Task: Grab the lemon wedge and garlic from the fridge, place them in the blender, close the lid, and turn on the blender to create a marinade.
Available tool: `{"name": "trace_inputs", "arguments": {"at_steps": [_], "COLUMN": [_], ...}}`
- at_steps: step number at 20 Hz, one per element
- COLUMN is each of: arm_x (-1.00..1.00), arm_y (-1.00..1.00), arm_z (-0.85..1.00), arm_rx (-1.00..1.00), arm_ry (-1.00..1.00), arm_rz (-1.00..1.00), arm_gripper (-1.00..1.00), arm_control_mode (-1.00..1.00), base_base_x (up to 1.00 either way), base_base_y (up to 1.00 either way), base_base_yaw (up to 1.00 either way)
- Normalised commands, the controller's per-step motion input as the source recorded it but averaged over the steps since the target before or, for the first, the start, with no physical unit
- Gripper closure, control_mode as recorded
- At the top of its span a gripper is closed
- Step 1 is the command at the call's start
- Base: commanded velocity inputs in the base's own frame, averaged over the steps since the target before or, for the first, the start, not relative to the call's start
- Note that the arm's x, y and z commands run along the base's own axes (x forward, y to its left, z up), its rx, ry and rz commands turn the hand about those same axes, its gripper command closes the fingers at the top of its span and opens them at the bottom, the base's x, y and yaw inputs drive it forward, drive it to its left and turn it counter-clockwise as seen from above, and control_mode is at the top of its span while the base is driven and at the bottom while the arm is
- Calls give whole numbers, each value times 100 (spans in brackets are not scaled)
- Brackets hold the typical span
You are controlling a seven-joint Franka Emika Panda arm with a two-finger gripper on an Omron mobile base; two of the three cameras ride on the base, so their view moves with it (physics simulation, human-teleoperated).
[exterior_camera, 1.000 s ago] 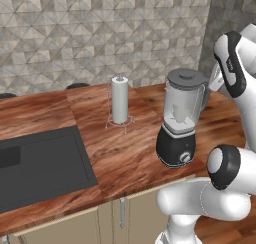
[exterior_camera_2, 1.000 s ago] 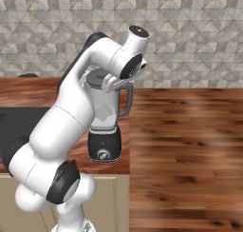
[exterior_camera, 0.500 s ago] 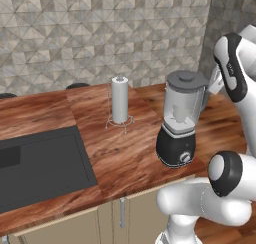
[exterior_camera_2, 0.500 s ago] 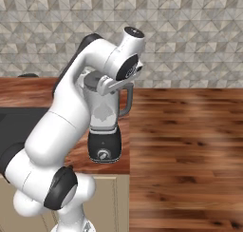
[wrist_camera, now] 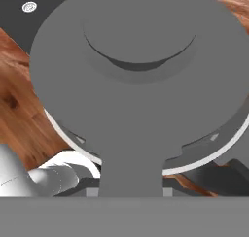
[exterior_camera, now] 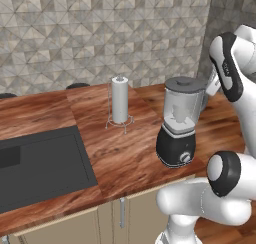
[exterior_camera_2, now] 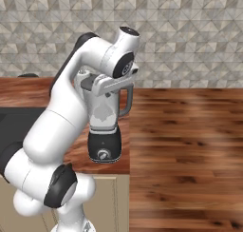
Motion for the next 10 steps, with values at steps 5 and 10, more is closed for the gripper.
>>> {"name": "trace_inputs", "arguments": {"at_steps": [5,10], "arm_x": [-16,-5], "arm_y": [12,6], "arm_z": [0,-12], "arm_rx": [0,0], "arm_ry": [15,4], "arm_rz": [0,0], "arm_gripper": [100,100], "arm_control_mode": [-100,-100], "base_base_x": [0,0], "base_base_y": [0,0], "base_base_yaw": [0,0]}}
